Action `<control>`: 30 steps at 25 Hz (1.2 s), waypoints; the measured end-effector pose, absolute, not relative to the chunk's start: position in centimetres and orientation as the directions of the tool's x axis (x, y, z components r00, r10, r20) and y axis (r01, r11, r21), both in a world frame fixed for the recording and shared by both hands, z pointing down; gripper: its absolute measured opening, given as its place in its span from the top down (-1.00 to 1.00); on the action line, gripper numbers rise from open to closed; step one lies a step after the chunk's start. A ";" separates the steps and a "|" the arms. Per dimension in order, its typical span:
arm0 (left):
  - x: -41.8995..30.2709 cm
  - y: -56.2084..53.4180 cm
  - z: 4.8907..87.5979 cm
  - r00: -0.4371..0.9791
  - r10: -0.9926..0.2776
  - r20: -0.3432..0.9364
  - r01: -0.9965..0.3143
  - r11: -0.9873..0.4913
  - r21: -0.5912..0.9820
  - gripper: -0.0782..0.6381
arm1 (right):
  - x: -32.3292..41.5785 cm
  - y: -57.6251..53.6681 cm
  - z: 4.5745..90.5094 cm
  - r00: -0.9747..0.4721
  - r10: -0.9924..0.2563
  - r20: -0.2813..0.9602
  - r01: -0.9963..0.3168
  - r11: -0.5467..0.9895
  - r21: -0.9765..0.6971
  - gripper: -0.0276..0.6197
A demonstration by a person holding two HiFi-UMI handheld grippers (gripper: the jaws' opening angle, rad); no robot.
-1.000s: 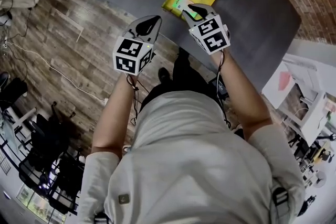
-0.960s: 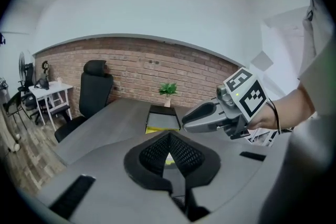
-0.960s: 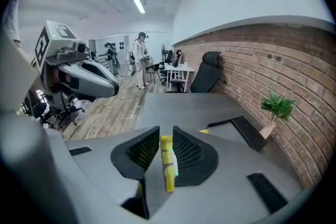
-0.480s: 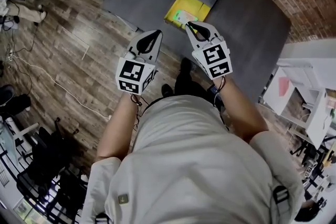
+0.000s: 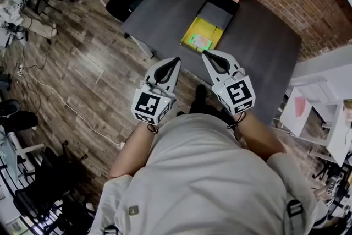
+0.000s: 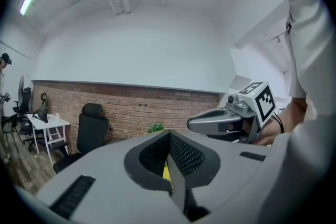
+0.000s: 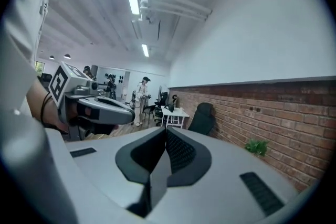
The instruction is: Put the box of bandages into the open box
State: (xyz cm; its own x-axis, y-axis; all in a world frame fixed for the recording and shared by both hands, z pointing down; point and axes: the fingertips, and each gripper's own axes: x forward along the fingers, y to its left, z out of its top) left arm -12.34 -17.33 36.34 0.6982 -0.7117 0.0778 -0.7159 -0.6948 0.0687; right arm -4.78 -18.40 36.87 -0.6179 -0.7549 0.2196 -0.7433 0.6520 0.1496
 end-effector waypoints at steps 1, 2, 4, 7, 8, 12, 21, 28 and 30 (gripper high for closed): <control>-12.5 -16.9 35.9 0.700 -0.711 0.068 -0.714 -0.697 0.067 0.74 | -4.8 -17.8 36.3 -0.621 -0.757 0.203 -0.743 0.651 0.155 0.85; -12.5 -16.6 35.5 0.703 -0.709 0.059 -0.711 -0.700 0.066 0.74 | -4.7 -17.3 35.8 -0.623 -0.759 0.188 -0.743 0.650 0.163 0.85; -12.5 -16.0 35.0 0.710 -0.703 0.046 -0.705 -0.707 0.063 0.74 | -4.6 -16.4 35.3 -0.624 -0.763 0.168 -0.744 0.646 0.171 0.85; -12.3 -15.1 34.5 0.719 -0.694 0.032 -0.695 -0.716 0.067 0.74 | -4.5 -15.1 34.9 -0.618 -0.769 0.164 -0.753 0.639 0.159 0.85; -12.1 -14.9 34.3 0.720 -0.693 0.028 -0.693 -0.718 0.069 0.74 | -4.5 -14.8 34.9 -0.619 -0.768 0.164 -0.752 0.640 0.157 0.85; -11.4 -14.5 33.7 0.718 -0.696 0.017 -0.695 -0.715 0.073 0.74 | -3.7 -14.3 34.4 -0.634 -0.758 0.154 -0.742 0.652 0.156 0.85; -6.7 -13.7 31.9 0.696 -0.718 0.010 -0.717 -0.694 0.058 0.74 | -0.5 -13.9 32.2 -0.683 -0.725 0.089 -0.714 0.689 0.127 0.85; -0.1 -12.0 31.7 0.661 -0.751 0.010 -0.748 -0.657 0.093 0.74 | 5.4 -11.7 32.2 -0.730 -0.676 0.101 -0.672 0.737 0.078 0.85; 1.8 -11.1 31.9 0.651 -0.758 0.020 -0.756 -0.647 0.093 0.74 | 7.2 -10.9 32.4 -0.748 -0.656 0.101 -0.652 0.754 0.077 0.85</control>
State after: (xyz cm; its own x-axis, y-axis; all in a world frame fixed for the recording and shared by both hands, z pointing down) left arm 1.82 -11.10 31.93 0.6515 -0.7584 0.0204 -0.7565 -0.6474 0.0929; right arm 7.19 -10.90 32.39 -0.7476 -0.6565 0.1008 -0.6520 0.7543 0.0770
